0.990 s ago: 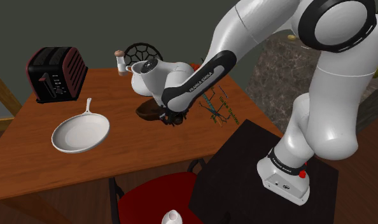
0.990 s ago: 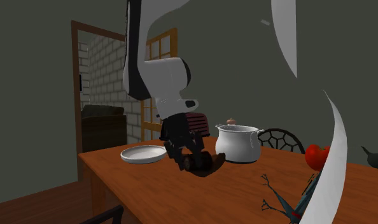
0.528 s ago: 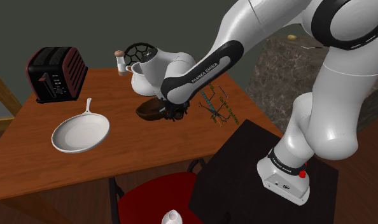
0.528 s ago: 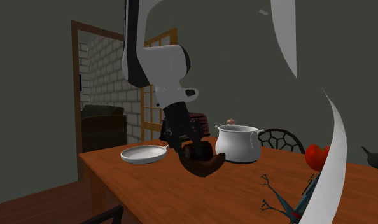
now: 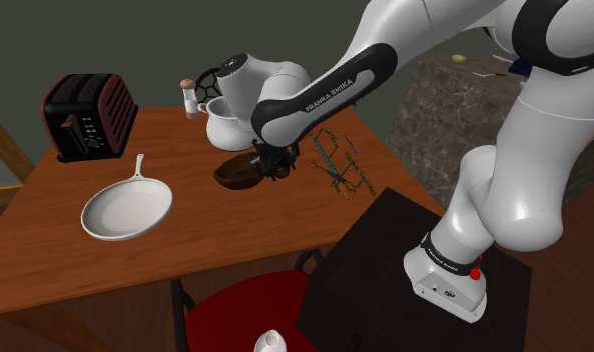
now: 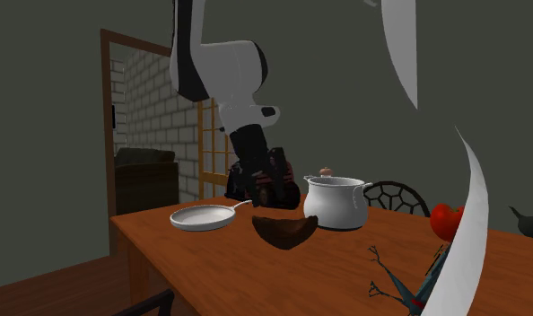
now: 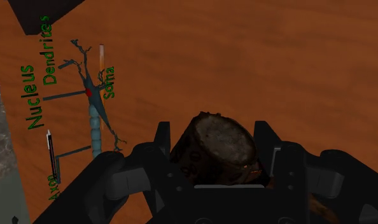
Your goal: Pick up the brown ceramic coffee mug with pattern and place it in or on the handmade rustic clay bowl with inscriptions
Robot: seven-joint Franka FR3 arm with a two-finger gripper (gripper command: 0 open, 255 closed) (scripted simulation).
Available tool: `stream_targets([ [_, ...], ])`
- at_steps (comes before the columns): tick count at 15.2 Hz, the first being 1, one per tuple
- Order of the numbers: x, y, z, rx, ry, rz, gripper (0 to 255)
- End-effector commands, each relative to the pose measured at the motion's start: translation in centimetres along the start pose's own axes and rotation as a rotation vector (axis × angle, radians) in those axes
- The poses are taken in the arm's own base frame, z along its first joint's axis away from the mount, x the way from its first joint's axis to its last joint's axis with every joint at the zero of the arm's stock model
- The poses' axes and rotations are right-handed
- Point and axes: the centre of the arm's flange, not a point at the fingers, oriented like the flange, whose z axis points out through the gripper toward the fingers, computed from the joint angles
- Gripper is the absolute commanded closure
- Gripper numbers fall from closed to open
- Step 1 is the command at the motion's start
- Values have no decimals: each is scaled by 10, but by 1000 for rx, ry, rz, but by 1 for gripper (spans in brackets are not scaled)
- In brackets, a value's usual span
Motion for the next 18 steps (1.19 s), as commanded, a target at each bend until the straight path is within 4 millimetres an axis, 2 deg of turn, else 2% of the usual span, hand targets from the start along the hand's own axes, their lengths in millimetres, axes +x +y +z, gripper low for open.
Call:
stream_targets([
  [1,1,3,-11,0,0,0,255],
  [2,1,4,-11,0,0,0,255],
  [15,160,-64,-32,0,0,0,255],
  [18,160,-70,-17,0,0,0,255],
])
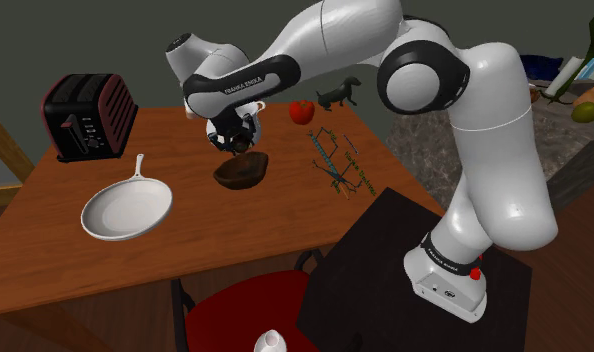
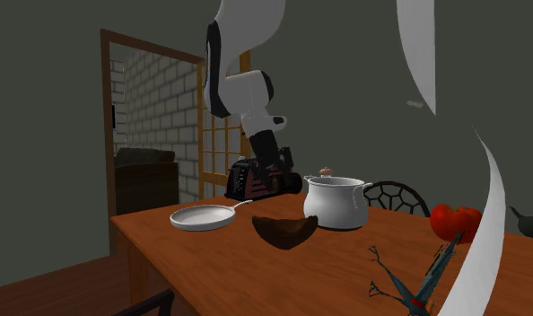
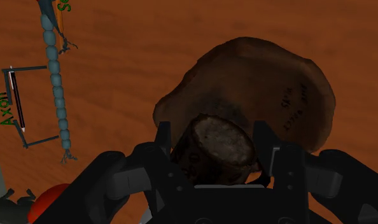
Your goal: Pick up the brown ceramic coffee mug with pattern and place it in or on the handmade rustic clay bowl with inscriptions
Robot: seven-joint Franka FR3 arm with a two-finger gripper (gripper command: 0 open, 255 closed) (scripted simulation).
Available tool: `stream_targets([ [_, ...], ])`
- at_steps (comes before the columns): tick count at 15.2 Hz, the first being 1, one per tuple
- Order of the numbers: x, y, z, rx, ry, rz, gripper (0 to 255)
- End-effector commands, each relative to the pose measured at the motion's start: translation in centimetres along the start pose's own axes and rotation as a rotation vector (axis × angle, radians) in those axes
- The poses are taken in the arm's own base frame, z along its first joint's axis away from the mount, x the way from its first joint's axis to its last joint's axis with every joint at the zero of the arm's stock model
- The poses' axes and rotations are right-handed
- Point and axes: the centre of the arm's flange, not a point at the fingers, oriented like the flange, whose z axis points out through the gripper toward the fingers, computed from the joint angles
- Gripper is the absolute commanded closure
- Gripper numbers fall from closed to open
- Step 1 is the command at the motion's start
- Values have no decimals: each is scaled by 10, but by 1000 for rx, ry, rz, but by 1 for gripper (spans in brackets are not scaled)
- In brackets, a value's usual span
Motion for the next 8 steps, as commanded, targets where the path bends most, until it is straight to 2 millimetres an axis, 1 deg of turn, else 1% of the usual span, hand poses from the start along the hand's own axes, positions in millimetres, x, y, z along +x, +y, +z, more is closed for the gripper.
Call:
stream_targets([
  [1,1,-5,11,0,0,0,255],
  [8,1,-19,45,0,0,0,255],
])
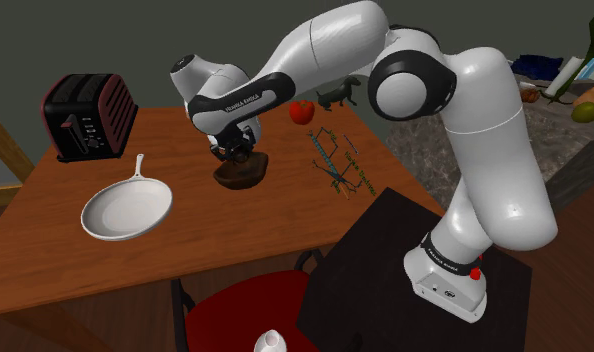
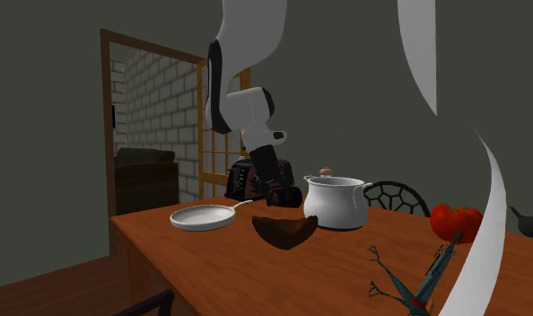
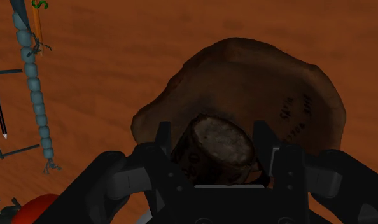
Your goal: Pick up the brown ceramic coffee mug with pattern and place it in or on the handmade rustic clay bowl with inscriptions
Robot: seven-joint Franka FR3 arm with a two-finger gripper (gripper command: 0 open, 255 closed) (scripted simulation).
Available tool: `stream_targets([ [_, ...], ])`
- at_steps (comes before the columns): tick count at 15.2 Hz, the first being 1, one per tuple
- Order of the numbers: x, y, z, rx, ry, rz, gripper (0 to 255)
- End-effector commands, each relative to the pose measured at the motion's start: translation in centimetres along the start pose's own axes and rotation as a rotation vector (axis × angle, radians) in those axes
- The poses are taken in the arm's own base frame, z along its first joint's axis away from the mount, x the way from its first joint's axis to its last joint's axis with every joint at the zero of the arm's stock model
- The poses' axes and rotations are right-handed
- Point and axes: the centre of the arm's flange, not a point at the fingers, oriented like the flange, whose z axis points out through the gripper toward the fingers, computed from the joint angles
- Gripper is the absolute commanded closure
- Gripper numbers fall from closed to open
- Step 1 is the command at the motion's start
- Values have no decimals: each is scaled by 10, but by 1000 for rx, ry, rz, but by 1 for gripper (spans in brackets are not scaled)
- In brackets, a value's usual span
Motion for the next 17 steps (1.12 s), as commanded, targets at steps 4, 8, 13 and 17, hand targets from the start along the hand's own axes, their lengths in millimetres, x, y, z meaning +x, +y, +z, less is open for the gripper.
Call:
stream_targets([
  [4,-1,-5,11,0,1,0,255],
  [8,-1,-5,11,0,1,0,255],
  [13,-1,-5,11,0,1,0,0],
  [17,-1,-5,-15,0,1,0,0],
])
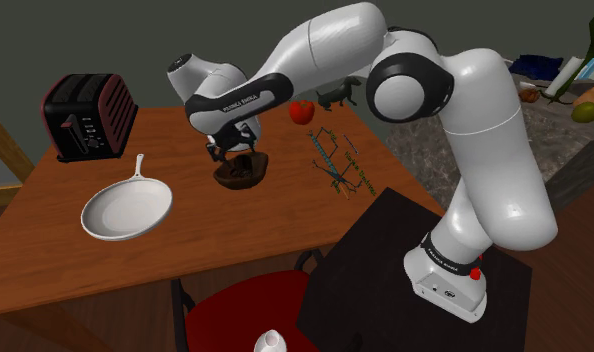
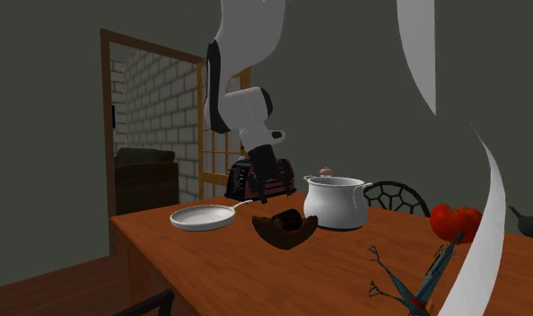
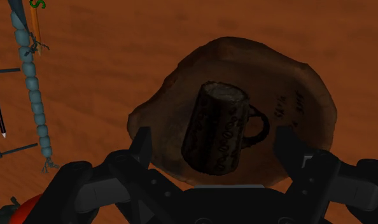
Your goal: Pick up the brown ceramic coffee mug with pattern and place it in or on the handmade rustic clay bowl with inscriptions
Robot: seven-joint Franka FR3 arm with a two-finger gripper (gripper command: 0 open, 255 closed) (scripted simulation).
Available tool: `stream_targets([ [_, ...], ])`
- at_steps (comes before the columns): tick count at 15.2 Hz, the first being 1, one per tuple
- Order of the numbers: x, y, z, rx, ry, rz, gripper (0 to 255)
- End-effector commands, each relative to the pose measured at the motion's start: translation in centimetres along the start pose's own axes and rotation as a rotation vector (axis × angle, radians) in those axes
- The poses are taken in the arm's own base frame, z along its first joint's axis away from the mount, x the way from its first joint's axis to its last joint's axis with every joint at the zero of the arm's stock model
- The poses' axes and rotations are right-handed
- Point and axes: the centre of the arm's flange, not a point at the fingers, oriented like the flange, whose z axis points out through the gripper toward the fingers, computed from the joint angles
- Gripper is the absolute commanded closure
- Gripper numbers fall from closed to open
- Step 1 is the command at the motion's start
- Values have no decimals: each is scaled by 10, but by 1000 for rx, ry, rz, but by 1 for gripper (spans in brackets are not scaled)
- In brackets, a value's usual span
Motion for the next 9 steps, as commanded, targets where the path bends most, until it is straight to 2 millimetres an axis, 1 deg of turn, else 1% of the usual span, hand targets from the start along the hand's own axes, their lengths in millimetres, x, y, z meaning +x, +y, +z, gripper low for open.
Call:
stream_targets([
  [1,-1,0,-25,-1,-1,0,0],
  [2,-1,0,-35,-1,-1,0,0],
  [9,-1,0,-35,-1,-1,0,0],
])
